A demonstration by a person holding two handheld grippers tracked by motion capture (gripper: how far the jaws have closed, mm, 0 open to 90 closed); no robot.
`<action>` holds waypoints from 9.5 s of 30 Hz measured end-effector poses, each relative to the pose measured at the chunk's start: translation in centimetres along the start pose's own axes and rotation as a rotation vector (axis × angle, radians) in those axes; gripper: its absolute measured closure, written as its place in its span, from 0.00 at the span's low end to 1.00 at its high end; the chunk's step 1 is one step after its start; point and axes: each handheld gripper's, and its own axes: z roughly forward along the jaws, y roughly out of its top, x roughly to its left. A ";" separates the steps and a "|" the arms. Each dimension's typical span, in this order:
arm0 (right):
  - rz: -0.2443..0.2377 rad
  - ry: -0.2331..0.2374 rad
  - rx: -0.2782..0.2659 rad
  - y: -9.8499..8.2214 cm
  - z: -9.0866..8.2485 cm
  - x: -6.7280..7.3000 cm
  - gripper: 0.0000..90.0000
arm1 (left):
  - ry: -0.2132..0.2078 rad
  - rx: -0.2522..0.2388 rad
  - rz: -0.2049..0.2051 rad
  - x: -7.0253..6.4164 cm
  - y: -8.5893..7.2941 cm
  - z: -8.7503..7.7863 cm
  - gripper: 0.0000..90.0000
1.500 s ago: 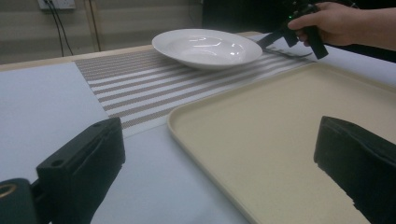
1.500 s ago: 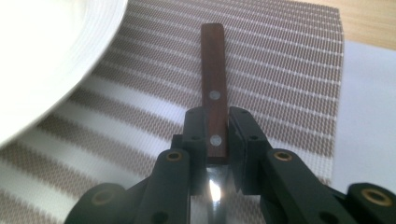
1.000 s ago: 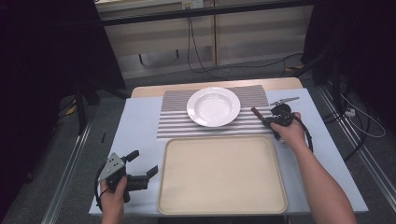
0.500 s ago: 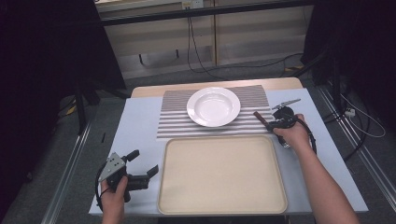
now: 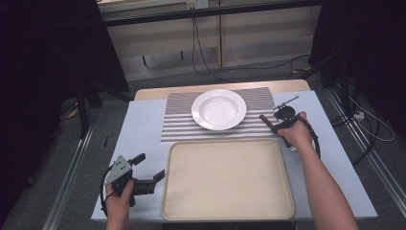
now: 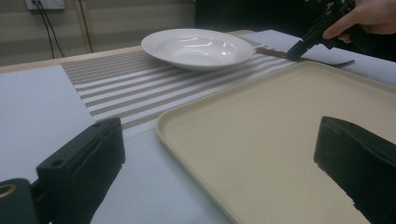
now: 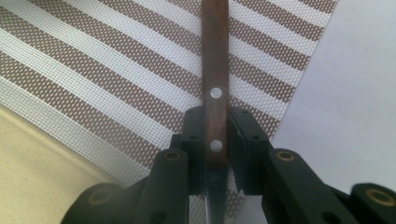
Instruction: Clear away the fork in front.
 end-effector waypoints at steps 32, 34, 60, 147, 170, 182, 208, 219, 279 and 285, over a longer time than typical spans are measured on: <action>0.123 0.109 -0.300 -2.0 -4.0 -1.2 0.87 | 0.008 -0.017 -0.026 0.1 0.2 0.1 0.02; 0.119 0.115 -0.331 -2.2 -4.6 -1.1 0.87 | 0.004 -0.018 -0.025 0.1 0.2 0.1 0.02; 0.146 0.350 -0.670 -5.4 -9.6 3.1 0.87 | -0.040 -0.033 -0.045 -1.1 1.6 0.7 0.02; -0.067 0.335 -0.750 -8.8 -8.6 11.8 0.28 | -0.332 0.129 -0.290 -3.6 7.9 6.7 0.87; -0.034 0.302 -0.736 -10.9 -9.2 9.9 0.21 | -0.221 0.201 -0.232 -1.4 3.7 8.1 0.77; -0.010 0.291 -0.722 -12.3 -9.5 8.7 0.19 | -0.218 0.290 -0.164 -1.4 2.4 8.1 0.73; 0.003 0.288 -0.733 -12.6 -9.2 8.4 0.18 | -0.136 0.327 -0.156 0.0 0.4 8.3 0.67; -0.011 0.276 -0.719 -12.8 -9.3 8.5 0.18 | -0.094 0.315 -0.166 0.4 0.1 7.9 0.64; -0.015 0.247 -0.652 -16.3 -10.3 7.0 0.18 | -0.056 0.206 -0.098 1.5 0.7 0.1 0.20; -0.013 0.246 -0.653 -16.5 -10.2 6.9 0.18 | -0.058 0.214 -0.094 1.4 0.5 0.1 0.17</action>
